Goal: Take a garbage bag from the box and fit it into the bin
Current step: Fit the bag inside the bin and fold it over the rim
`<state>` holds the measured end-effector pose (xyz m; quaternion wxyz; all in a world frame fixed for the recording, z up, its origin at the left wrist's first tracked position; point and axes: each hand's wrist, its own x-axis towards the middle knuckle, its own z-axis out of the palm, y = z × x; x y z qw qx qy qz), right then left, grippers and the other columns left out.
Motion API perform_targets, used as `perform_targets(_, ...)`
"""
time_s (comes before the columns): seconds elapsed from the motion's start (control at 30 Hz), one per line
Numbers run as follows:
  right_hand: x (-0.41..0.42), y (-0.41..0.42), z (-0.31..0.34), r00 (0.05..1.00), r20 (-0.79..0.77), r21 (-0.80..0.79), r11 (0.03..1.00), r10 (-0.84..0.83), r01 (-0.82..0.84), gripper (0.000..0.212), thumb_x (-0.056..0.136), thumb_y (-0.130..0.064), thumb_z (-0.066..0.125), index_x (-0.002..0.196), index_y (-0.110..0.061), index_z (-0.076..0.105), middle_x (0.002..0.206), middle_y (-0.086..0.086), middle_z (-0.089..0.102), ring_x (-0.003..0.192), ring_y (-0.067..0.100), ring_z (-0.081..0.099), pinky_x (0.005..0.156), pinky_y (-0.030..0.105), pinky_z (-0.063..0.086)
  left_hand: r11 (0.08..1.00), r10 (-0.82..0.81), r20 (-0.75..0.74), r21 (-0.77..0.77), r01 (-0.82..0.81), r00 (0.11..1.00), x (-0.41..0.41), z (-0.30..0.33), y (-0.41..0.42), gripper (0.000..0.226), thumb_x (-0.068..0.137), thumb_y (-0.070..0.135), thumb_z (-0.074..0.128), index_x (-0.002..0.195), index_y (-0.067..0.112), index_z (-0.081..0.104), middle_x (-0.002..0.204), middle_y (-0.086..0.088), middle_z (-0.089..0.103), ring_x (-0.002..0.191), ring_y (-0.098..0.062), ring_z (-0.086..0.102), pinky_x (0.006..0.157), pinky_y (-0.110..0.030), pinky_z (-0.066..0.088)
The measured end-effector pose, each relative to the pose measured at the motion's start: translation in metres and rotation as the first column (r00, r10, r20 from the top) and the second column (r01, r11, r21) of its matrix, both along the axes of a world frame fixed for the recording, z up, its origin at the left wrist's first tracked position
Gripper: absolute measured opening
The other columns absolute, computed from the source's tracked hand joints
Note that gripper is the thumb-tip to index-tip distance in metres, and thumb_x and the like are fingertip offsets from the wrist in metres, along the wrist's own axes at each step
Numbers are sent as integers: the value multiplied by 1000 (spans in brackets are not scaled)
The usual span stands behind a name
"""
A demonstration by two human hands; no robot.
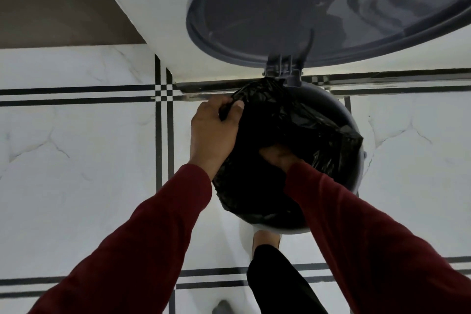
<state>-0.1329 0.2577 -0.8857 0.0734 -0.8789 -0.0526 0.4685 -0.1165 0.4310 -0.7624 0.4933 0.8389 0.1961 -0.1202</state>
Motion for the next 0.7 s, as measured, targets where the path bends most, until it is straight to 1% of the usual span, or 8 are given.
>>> perform_targets(0.13, -5, -9, 16, 979, -65, 17, 981, -192, 193, 45, 109, -23, 42, 148, -3, 49, 154, 19, 50, 141, 34, 49, 116, 39, 40, 1000, -9, -23, -29, 9, 1000, 2, 3, 1, 23, 94, 52, 64, 106, 34, 71, 109, 12, 68, 101, -2, 64, 87, -19, 48)
perform_targets(0.27, -7, -9, 58, 953, -116, 42, 957, -281, 287, 53, 107, -25, 48, 156, -7, 38, 158, 20, 44, 143, 36, 46, 113, 36, 37, 1000, 1, -56, 24, 0, 998, 4, 11, -1, 25, 92, 52, 65, 108, 34, 71, 122, 11, 51, 117, -8, 53, 100, -28, 45)
perform_targets(0.33, -11, -12, 87, 984, -10, 94, 980, -178, 178, 51, 99, -19, 55, 149, -13, 51, 150, 17, 53, 135, 33, 53, 111, 33, 43, 993, -4, -76, 116, 13, 997, 4, 19, -4, 33, 90, 53, 66, 118, 35, 67, 121, 12, 42, 124, -14, 38, 104, -37, 36)
perform_targets(0.4, -20, -19, 113, 965, 189, 186, 972, -180, 145, 41, 92, -13, 56, 129, -21, 70, 135, 10, 66, 122, 30, 63, 106, 33, 49, 982, -25, -68, 186, 37, 997, 3, 32, -6, 54, 87, 55, 66, 135, 32, 55, 118, 14, 53, 125, -18, 37, 100, -44, 32)
perform_targets(0.5, -42, -30, 156, 722, 558, 363, 903, -409, 231, 24, 84, -12, 64, 101, -21, 78, 102, 2, 71, 81, 27, 70, 71, 36, 60, 947, -34, -19, 319, 38, 999, -8, 53, -6, 76, 84, 54, 70, 146, 24, 39, 133, 1, 55, 129, -27, 42, 102, -54, 35)
perform_targets(0.57, -61, -33, 183, 563, 693, 319, 892, -450, 320, 19, 81, -21, 71, 99, -23, 70, 92, -3, 65, 70, 23, 64, 52, 30, 49, 910, -68, 63, 413, 36, 996, -27, 65, -4, 63, 85, 51, 70, 137, 23, 49, 128, -5, 54, 124, -31, 47, 101, -54, 40)
perform_targets(0.63, -81, -37, 195, 581, 694, 197, 888, -426, 416, 30, 80, -33, 75, 106, -27, 61, 87, -5, 62, 66, 26, 63, 51, 26, 38, 902, -199, 116, 411, 136, 973, -53, 71, -2, 37, 88, 47, 70, 116, 24, 65, 108, 0, 57, 110, -28, 55, 94, -47, 48)
perform_targets(0.7, -97, -40, 199, 703, 598, 17, 883, -385, 469, 35, 83, -41, 72, 115, -31, 59, 73, -5, 58, 63, 31, 64, 51, 26, 32, 845, -431, 29, 362, 393, 902, -80, 73, -1, 28, 89, 50, 69, 104, 26, 74, 101, 5, 58, 104, -22, 55, 90, -42, 51)
